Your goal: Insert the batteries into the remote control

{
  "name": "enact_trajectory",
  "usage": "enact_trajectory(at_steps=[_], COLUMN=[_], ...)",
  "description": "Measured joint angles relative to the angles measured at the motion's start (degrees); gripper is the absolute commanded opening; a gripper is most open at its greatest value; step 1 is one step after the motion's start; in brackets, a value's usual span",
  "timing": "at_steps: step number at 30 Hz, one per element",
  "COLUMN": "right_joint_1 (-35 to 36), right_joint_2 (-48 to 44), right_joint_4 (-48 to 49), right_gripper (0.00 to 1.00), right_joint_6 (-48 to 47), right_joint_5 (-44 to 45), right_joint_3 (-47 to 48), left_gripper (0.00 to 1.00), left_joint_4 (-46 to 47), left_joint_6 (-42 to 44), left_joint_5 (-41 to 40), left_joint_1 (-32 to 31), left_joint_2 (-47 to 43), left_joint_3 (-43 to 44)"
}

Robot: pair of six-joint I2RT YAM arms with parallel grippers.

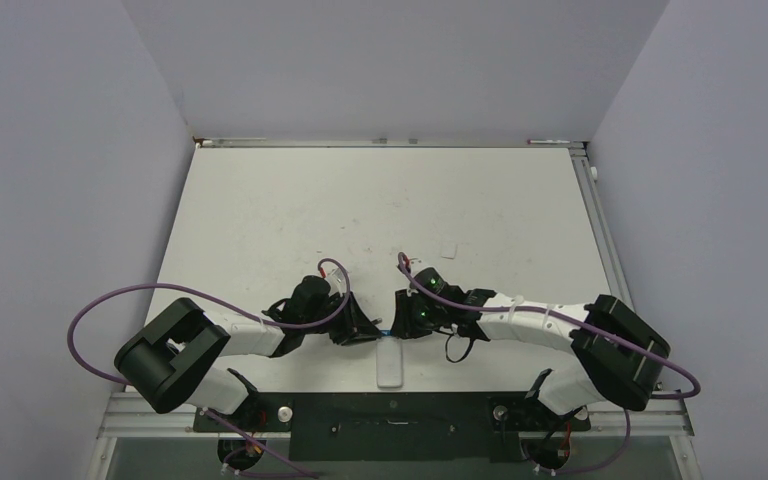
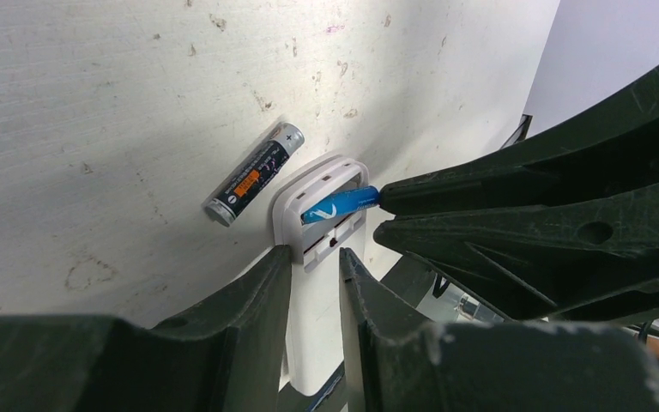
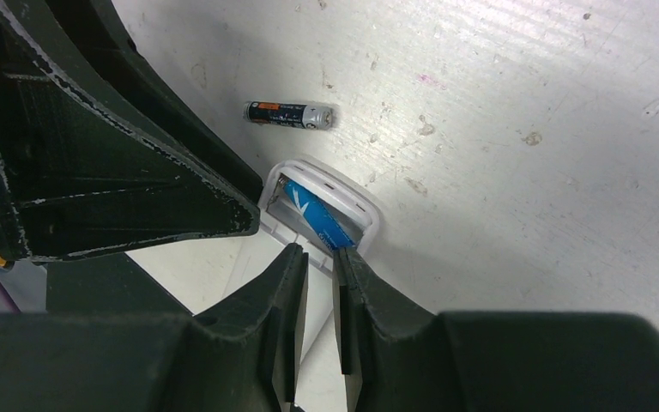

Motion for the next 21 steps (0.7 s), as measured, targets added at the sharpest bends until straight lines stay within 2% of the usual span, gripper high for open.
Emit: enact_trajectory(at_steps=[21], right_joint_1=[0.0], right_joint_2=[2.3], right_joint_4=[0.7], right_gripper=[0.18], right_joint_6=[-0.3], right_joint_5=[0.2], right_joint_3=[0.8], left_gripper=[0.13], left_joint_4=[-0.2], left_joint_6=[0.9], left_joint_5=[0.8], left_joint_1=[0.3], left_joint_2=[1.5], left_joint_3=[0.0])
